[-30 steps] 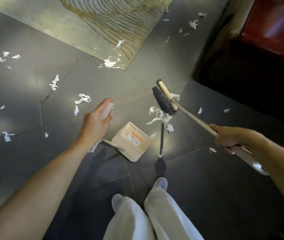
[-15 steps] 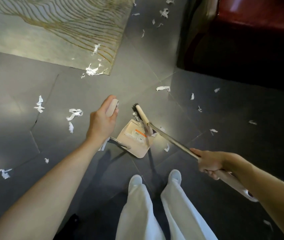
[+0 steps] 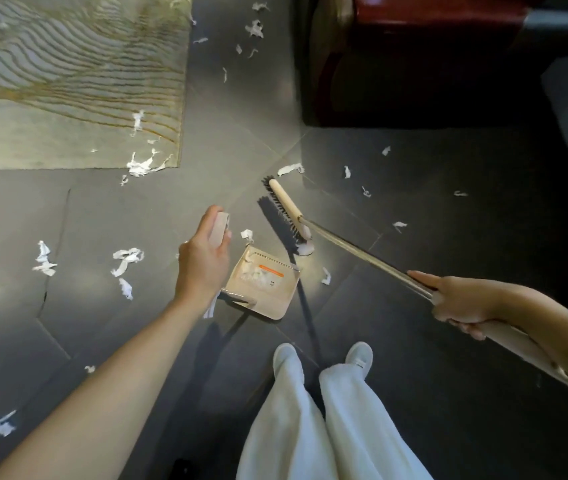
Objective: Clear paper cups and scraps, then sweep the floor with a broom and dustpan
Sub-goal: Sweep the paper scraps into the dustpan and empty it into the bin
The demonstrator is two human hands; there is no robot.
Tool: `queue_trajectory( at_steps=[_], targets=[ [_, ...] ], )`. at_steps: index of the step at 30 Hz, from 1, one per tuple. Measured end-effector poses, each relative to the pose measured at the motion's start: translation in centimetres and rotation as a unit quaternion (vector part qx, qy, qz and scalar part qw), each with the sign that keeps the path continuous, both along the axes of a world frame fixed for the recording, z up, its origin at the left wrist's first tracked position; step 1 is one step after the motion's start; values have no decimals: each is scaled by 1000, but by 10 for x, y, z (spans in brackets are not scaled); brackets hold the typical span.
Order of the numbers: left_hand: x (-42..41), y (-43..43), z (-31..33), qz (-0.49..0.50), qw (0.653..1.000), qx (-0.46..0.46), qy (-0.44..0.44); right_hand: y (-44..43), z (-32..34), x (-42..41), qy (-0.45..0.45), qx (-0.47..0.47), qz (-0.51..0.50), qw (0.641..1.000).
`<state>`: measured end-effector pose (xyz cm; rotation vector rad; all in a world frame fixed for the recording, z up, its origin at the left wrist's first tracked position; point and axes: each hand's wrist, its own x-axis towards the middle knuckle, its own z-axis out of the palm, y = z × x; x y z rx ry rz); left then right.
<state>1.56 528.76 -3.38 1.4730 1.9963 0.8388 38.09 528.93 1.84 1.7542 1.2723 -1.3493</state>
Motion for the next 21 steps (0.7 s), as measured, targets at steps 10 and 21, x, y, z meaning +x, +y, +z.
queue_trajectory(
  at_steps=[10, 21],
  targets=[
    [4, 5, -5, -16, 1000, 11, -17, -32, -54, -67, 7, 2, 39, 999],
    [-12, -37, -2, 85, 996, 8, 7, -21, -13, -63, 65, -37, 23, 997]
  ],
)
